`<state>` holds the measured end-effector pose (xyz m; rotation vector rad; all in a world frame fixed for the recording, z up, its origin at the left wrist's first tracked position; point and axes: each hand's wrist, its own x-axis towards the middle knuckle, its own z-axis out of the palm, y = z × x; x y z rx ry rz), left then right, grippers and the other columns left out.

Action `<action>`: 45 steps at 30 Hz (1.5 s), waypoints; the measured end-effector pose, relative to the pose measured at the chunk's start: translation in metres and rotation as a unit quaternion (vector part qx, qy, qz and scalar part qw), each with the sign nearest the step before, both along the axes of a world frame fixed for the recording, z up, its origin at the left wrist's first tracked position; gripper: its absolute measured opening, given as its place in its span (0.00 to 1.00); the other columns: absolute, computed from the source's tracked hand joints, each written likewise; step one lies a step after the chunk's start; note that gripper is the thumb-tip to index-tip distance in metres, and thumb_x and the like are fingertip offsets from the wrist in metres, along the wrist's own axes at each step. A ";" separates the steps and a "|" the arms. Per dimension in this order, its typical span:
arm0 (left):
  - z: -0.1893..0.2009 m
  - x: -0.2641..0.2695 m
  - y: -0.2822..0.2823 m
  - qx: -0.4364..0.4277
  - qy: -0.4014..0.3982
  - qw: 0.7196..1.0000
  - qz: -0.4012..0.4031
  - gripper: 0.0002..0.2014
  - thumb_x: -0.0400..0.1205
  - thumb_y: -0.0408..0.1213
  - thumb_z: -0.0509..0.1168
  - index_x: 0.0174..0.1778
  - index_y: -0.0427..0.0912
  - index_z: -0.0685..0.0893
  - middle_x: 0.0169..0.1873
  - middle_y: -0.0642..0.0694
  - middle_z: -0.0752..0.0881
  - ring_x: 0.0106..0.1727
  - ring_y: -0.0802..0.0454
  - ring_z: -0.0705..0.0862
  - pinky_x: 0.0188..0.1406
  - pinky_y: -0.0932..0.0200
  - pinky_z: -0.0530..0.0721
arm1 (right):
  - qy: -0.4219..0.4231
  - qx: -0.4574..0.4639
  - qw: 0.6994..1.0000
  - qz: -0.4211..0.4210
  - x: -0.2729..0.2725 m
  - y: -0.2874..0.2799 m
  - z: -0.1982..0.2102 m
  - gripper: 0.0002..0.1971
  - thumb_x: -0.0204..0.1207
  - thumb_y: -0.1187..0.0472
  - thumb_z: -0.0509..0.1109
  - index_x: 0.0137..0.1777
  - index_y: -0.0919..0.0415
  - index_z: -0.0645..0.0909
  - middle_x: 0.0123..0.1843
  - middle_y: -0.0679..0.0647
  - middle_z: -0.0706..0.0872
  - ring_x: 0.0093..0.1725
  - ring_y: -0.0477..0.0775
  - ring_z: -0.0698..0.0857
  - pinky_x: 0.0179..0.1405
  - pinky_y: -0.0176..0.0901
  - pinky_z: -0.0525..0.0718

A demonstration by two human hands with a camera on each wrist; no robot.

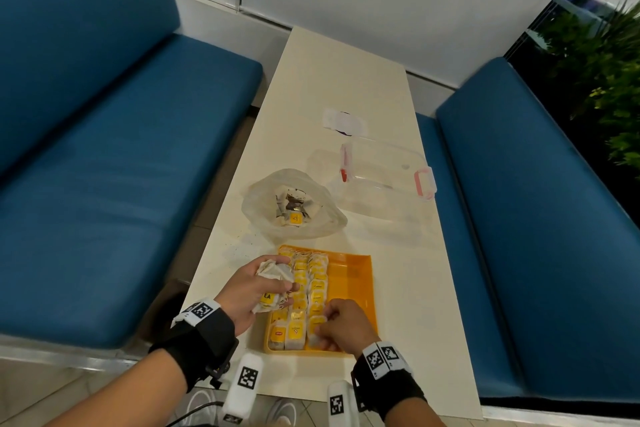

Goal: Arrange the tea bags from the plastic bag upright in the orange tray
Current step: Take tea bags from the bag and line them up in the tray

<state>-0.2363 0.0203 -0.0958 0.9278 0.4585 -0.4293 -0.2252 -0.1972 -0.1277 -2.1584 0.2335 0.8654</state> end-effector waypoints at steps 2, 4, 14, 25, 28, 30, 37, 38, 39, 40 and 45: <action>0.000 0.000 0.000 0.004 0.001 1.000 -0.001 0.25 0.74 0.13 0.71 0.65 0.34 0.83 0.56 0.27 0.86 0.52 0.34 0.91 0.46 0.42 0.92 | -0.006 -0.011 1.000 -0.004 0.000 0.002 -0.001 0.11 0.68 0.69 0.75 0.42 0.58 0.75 0.23 0.54 0.84 0.26 0.58 0.86 0.25 0.44 0.84; -0.001 0.000 0.000 0.004 0.001 1.000 0.000 0.24 0.74 0.13 0.71 0.65 0.34 0.83 0.57 0.27 0.85 0.52 0.34 0.91 0.45 0.42 0.92 | -0.009 -0.020 1.000 -0.007 0.000 0.004 -0.001 0.12 0.68 0.70 0.74 0.42 0.58 0.74 0.25 0.56 0.84 0.25 0.57 0.86 0.24 0.44 0.84; 0.000 -0.001 -0.001 0.013 0.004 1.000 0.000 0.24 0.74 0.15 0.72 0.65 0.35 0.84 0.64 0.25 0.83 0.55 0.32 0.91 0.47 0.42 0.92 | -0.026 -0.027 0.998 -0.050 0.003 0.011 -0.003 0.13 0.65 0.73 0.71 0.39 0.57 0.71 0.28 0.59 0.81 0.21 0.58 0.82 0.25 0.47 0.81; 0.008 0.007 -0.002 -0.080 0.078 0.993 0.025 0.19 0.85 0.49 0.65 0.63 0.37 0.85 0.52 0.34 0.87 0.50 0.37 0.88 0.44 0.46 0.91 | -0.278 0.029 0.960 0.024 0.007 0.038 0.070 0.08 0.73 0.62 0.78 0.45 0.48 0.83 0.40 0.48 0.84 0.37 0.42 0.81 0.39 0.32 0.79; 0.010 0.012 -0.004 -0.078 0.082 0.993 0.025 0.18 0.87 0.51 0.61 0.56 0.40 0.86 0.43 0.38 0.89 0.39 0.42 0.88 0.38 0.51 0.89 | -0.292 0.071 0.950 0.080 0.003 0.056 0.088 0.06 0.74 0.61 0.77 0.46 0.49 0.85 0.42 0.46 0.83 0.38 0.43 0.81 0.40 0.29 0.80; 0.012 0.013 -0.006 -0.079 0.076 0.994 0.027 0.18 0.88 0.52 0.59 0.54 0.41 0.86 0.41 0.38 0.89 0.38 0.43 0.88 0.37 0.53 0.86 | -0.276 0.051 0.955 0.096 0.004 0.064 0.089 0.08 0.73 0.57 0.78 0.50 0.49 0.85 0.44 0.45 0.83 0.40 0.42 0.82 0.42 0.32 0.82; 0.013 0.017 -0.007 -0.078 0.068 0.994 0.042 0.19 0.89 0.51 0.58 0.52 0.40 0.87 0.39 0.39 0.89 0.38 0.45 0.89 0.33 0.56 0.85 | -0.263 0.010 0.957 0.122 0.004 0.076 0.081 0.14 0.70 0.57 0.79 0.54 0.47 0.84 0.53 0.44 0.79 0.50 0.38 0.82 0.54 0.36 0.84; 0.014 0.017 -0.007 -0.078 0.071 0.994 0.044 0.18 0.89 0.51 0.58 0.52 0.40 0.87 0.39 0.39 0.88 0.38 0.45 0.89 0.32 0.56 0.85 | -0.266 0.010 0.955 0.127 0.004 0.076 0.082 0.13 0.70 0.57 0.79 0.54 0.47 0.84 0.53 0.44 0.79 0.49 0.38 0.81 0.53 0.36 0.83; 0.014 0.017 -0.006 -0.081 0.072 0.993 0.044 0.18 0.89 0.50 0.58 0.53 0.40 0.87 0.40 0.39 0.88 0.39 0.44 0.89 0.32 0.56 0.86 | -0.273 0.009 0.953 0.132 0.004 0.077 0.083 0.12 0.70 0.58 0.79 0.52 0.47 0.84 0.52 0.44 0.79 0.47 0.38 0.81 0.51 0.34 0.82; 0.015 0.016 -0.005 -0.084 0.073 0.993 0.043 0.18 0.88 0.50 0.59 0.54 0.40 0.86 0.41 0.38 0.88 0.40 0.43 0.89 0.32 0.56 0.86 | -0.279 0.011 0.950 0.136 0.004 0.077 0.084 0.11 0.71 0.59 0.78 0.50 0.47 0.84 0.51 0.43 0.80 0.44 0.38 0.80 0.49 0.32 0.81; 0.012 0.015 0.000 -0.072 0.047 0.996 0.020 0.21 0.72 0.45 0.75 0.56 0.36 0.86 0.43 0.35 0.85 0.35 0.43 0.84 0.32 0.57 0.83 | -0.272 0.047 0.954 0.116 0.005 0.075 0.093 0.08 0.74 0.61 0.77 0.41 0.47 0.82 0.47 0.45 0.84 0.40 0.43 0.82 0.42 0.32 0.82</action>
